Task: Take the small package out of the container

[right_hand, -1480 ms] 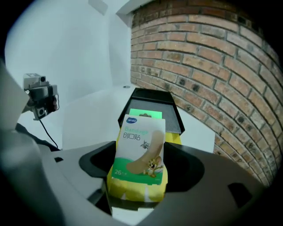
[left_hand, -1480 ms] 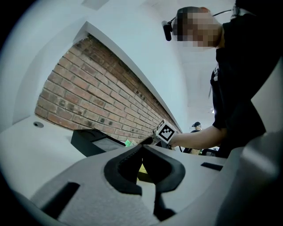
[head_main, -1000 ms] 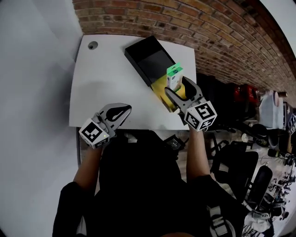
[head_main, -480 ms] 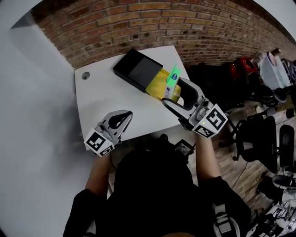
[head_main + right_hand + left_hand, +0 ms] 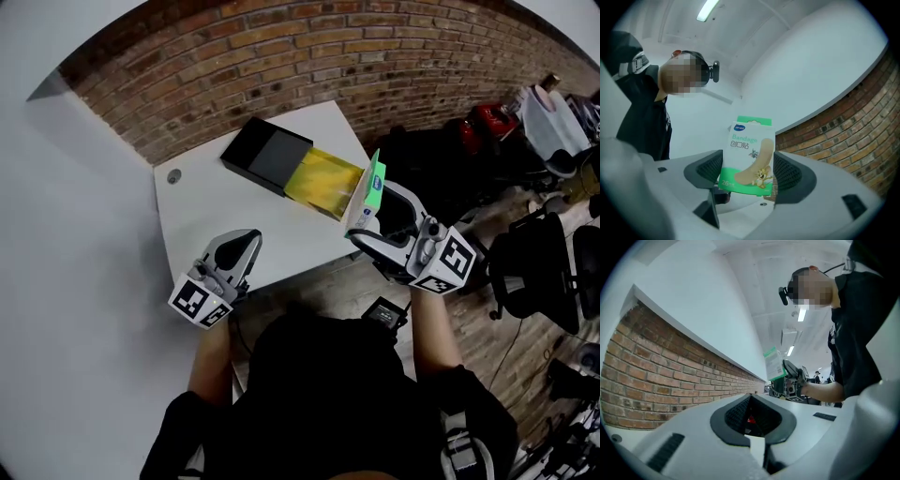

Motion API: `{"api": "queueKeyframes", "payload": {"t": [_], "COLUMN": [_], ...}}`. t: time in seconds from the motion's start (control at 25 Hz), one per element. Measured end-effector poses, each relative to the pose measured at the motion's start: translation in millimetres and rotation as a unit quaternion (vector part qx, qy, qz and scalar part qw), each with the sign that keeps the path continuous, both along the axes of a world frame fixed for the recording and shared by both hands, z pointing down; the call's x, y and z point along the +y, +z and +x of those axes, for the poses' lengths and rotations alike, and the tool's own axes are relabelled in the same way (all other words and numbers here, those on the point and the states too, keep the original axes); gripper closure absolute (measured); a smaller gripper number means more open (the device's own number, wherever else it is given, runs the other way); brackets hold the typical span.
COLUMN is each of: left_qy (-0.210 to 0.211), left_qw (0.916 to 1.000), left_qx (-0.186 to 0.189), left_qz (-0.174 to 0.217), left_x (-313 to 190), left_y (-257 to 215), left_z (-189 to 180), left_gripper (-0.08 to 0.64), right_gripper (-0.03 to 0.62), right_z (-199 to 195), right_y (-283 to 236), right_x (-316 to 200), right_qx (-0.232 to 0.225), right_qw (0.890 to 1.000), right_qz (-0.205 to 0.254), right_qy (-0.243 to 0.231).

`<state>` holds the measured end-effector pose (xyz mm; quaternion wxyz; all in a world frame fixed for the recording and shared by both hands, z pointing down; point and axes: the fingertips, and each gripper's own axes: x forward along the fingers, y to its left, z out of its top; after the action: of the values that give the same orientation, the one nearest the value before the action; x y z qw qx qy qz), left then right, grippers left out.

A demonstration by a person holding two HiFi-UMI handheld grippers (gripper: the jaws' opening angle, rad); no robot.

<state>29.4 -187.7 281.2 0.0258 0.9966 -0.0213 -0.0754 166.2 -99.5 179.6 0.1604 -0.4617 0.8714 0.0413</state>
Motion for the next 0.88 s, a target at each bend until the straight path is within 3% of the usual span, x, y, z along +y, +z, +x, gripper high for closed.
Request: {"api": "queueKeyframes", "payload": {"t": [0.12,0.28,0.6,0.76,0.88], "left_qy": [-0.001,-0.002,0.012,0.006,0.002], "left_qw": [0.9999,0.9999,0.9994,0.9992,0.9992], "left_qx": [0.009,-0.012,-0.031,-0.038,-0.040], "left_qz": [-0.008,-0.003,-0.004,0.010,-0.003], "left_x": [19.9,53.8,118.0,133.2,146.2], "left_y": [-10.7,-3.1,-4.3,-3.4,2.7], "left_z": [7.1,30.6,45.3,52.2,48.7], "left_gripper": [0.545,0.545,0.545,0.545,0.545], "right_gripper": [0.252,0.252,0.252,0.252,0.252], "right_z": [17.2,39.4,49.4,45.2,35.3], "right_y": [6.4,18.3,48.2,58.6,68.7], "right_x": [31.8,80.5,136.0,148.3,157.7], "right_qx": [-0.011,-0.044,-0.072,-0.038,-0.034], "right_qw": [1.000,0.999,0.996,0.995,0.993], "right_qz": [-0.007,-0.004,-0.027,-0.036,-0.045], "right_qy": [0.003,-0.009,-0.046,-0.080,-0.100]}}
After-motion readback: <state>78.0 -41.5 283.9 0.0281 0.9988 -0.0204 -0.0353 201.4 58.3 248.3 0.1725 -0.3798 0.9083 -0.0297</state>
